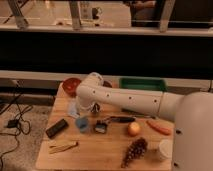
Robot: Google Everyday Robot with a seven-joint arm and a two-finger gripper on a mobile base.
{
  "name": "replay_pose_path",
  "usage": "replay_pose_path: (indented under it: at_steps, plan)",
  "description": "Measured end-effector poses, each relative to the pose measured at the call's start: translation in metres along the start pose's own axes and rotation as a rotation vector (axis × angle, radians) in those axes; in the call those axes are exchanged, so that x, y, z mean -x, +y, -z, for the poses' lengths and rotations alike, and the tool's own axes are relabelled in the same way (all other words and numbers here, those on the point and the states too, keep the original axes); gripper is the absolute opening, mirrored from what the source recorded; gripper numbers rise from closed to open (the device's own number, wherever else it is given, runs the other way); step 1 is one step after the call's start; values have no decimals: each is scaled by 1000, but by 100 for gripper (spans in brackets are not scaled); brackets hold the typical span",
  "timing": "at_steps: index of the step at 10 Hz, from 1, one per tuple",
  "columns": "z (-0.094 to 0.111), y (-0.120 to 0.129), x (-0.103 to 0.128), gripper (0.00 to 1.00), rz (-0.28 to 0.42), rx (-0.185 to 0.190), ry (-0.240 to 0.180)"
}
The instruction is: Place sponge in metal cup
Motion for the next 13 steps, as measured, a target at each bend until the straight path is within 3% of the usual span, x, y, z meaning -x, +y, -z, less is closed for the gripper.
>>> replay_pose_path:
  at_steps: [7, 13]
  plan:
    - [2, 1, -8, 0, -9, 1, 8]
    - [3, -2, -28, 0, -51, -31, 11]
